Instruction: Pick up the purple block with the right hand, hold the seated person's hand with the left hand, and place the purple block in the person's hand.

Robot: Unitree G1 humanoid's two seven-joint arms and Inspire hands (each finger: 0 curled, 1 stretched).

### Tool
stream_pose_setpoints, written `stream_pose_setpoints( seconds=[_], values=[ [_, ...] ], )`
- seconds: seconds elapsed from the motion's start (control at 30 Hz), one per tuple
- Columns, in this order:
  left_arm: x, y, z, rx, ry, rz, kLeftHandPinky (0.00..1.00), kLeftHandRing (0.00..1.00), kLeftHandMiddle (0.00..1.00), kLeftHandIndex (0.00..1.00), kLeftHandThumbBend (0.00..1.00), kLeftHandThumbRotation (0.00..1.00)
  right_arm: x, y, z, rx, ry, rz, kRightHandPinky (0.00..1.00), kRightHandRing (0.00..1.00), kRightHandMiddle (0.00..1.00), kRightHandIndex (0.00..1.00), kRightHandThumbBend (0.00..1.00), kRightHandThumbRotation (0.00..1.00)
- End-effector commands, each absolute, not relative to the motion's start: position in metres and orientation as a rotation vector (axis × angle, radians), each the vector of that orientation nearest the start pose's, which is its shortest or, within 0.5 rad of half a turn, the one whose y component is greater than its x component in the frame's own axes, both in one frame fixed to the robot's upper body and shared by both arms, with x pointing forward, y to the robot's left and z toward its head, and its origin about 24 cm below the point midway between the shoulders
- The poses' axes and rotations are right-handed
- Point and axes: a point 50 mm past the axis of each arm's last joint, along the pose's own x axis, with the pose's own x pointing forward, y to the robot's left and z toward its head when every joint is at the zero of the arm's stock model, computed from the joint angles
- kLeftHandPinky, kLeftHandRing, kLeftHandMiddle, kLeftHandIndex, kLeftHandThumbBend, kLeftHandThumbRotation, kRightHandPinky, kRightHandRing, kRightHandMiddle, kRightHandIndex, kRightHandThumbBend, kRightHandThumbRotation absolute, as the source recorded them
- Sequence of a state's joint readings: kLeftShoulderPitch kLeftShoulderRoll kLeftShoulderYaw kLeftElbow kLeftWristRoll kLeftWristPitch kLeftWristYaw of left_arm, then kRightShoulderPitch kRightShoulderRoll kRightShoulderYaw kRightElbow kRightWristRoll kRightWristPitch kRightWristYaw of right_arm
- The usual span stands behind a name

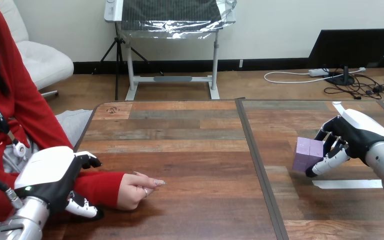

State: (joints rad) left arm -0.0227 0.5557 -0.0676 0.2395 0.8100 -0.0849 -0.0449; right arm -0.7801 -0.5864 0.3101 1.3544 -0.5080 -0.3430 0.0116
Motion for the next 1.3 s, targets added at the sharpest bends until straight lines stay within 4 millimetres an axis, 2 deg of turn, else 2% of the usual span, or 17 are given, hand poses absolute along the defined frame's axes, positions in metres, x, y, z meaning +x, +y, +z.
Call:
stream_pose_setpoints(
  seconds=[0.0, 0.27, 0.7, 1.27],
  values=[
    [0.265, 0.246, 0.036, 1.344, 0.139, -0.192, 0.75, 0.76, 0.76, 0.73, 0.98, 0.15, 0.364, -0.275, 0.075, -1.125, 0.210, 0.113, 0.40, 0.43, 0.48, 0.48, 0.88, 0.00],
    [0.268, 0.243, 0.034, 1.318, 0.151, -0.206, 0.73, 0.76, 0.76, 0.72, 0.98, 0.13, 0.364, -0.275, 0.075, -1.132, 0.222, 0.113, 0.41, 0.44, 0.48, 0.49, 0.87, 0.00],
    [0.271, 0.237, 0.032, 1.293, 0.161, -0.241, 0.60, 0.68, 0.71, 0.68, 0.96, 0.11, 0.364, -0.275, 0.076, -1.132, 0.216, 0.117, 0.41, 0.44, 0.48, 0.48, 0.87, 0.00],
    [0.274, 0.231, 0.031, 1.241, 0.182, -0.261, 0.48, 0.59, 0.63, 0.62, 0.91, 0.04, 0.365, -0.275, 0.076, -1.134, 0.222, 0.118, 0.41, 0.44, 0.48, 0.48, 0.87, 0.00]
  ],
)
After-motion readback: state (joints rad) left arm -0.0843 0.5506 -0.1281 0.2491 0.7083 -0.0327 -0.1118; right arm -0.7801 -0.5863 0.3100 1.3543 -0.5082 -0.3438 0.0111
